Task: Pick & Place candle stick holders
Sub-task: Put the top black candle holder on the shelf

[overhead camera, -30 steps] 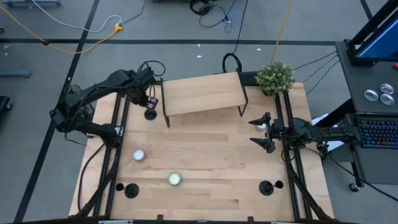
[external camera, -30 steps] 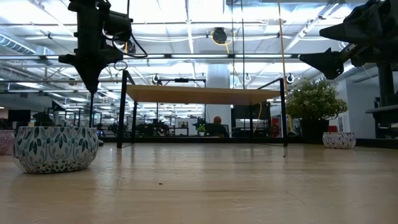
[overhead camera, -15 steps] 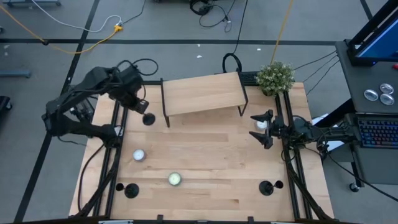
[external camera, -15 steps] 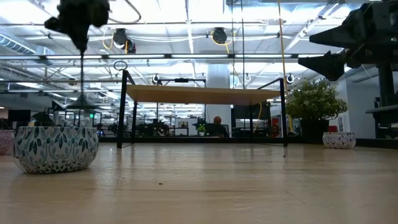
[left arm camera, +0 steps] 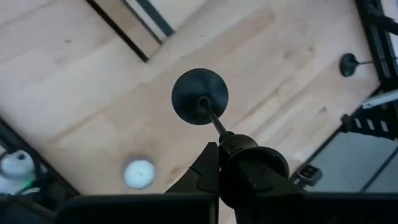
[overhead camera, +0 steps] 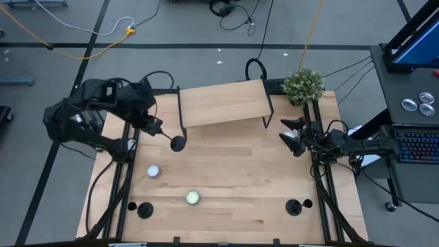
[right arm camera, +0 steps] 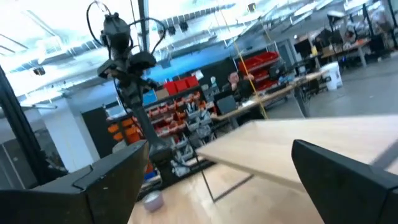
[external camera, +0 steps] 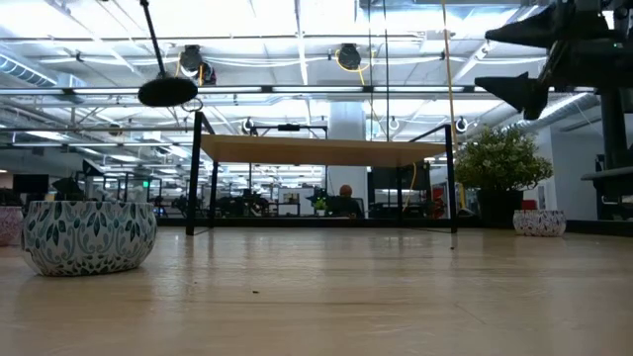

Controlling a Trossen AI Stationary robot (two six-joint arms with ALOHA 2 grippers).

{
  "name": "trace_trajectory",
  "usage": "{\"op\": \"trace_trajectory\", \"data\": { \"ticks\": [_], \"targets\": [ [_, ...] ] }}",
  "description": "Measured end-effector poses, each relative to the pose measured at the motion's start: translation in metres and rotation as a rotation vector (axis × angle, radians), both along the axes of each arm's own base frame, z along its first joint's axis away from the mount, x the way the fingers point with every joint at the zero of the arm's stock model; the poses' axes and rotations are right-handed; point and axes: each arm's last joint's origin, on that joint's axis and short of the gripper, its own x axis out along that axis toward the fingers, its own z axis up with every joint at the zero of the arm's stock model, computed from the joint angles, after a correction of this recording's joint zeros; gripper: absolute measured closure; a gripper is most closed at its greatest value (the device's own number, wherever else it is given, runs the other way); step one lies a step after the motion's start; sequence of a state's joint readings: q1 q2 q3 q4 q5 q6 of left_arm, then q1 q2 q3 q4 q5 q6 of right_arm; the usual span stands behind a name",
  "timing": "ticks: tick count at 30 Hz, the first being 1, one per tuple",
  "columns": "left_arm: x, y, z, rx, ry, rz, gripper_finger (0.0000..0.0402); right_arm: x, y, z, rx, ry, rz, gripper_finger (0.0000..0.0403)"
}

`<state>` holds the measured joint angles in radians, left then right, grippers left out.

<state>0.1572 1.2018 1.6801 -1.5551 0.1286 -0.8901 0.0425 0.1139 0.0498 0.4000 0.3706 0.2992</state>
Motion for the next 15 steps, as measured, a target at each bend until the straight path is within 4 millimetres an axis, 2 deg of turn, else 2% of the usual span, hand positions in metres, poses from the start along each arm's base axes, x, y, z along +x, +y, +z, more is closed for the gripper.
{"op": "trace_trajectory", "data": {
  "ticks": [5,9,15],
  "targets": [
    [0.028,-0.010,0.002,-0.013,-0.024,-0.057,0.0389,0.009,0.000,0.000,-0.061,0.087,-0.013,0.0014],
    [0.052,-0.015,0.005,0.001,-0.025,-0.112,0.0389,0.019,0.001,0.025,-0.116,0.107,-0.014,0.0014],
    [0.085,-0.019,0.015,0.020,-0.052,-0.213,0.0389,0.049,0.005,0.057,-0.222,0.193,0.065,0.0014]
  ]
}}
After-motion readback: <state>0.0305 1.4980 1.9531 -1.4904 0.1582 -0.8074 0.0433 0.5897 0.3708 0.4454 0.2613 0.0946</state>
